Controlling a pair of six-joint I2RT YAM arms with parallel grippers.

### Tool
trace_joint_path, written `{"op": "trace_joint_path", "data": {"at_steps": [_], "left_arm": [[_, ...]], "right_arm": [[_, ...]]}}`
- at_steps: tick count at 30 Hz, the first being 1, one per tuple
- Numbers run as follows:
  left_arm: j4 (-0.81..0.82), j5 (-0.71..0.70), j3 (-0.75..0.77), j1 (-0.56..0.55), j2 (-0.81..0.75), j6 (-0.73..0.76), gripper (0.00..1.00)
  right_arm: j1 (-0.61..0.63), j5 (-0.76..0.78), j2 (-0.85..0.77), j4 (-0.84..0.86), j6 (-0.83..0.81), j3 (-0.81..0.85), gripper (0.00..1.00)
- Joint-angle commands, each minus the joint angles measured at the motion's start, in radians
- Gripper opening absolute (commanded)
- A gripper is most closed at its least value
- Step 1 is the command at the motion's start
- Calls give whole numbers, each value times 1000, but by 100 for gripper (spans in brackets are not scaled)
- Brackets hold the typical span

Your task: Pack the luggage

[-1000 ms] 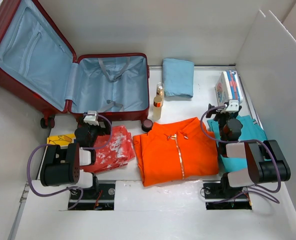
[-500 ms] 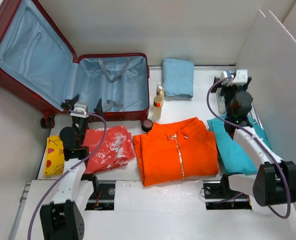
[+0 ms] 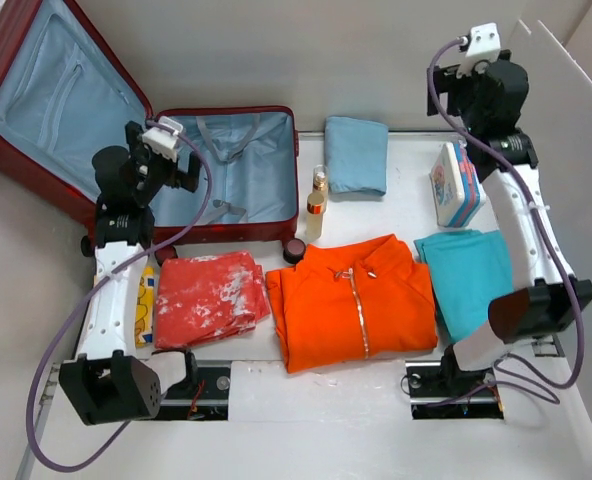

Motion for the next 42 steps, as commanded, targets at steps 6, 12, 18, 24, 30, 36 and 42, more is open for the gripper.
{"op": "trace_joint_path", "data": {"at_steps": [6, 12, 18, 24, 30, 36, 42], "left_arm": [[-113, 9, -114, -3, -57, -45, 100], [-104, 20, -154, -3, -75, -97, 98], [-95, 9, -188, -3, -97, -117, 98], [-75, 9, -208, -3, -106, -150, 98], [-75, 9, -217, -3, -97, -150, 98], [-53, 30, -217, -3, -88, -150, 98], [-53, 41, -208, -3, -79, -160, 98]], "right_arm": [[49, -451, 401, -544, 273, 385, 100], [-20, -600, 557, -339, 593, 343, 100], [-20, -418, 772, -405, 683, 544, 100], [-29, -385, 910, -414, 762, 589, 100], [6, -357, 797, -310, 684, 450, 100], [-37, -280, 799, -352, 736, 433, 100], [-39, -336, 936, -428, 736, 526, 100]]}}
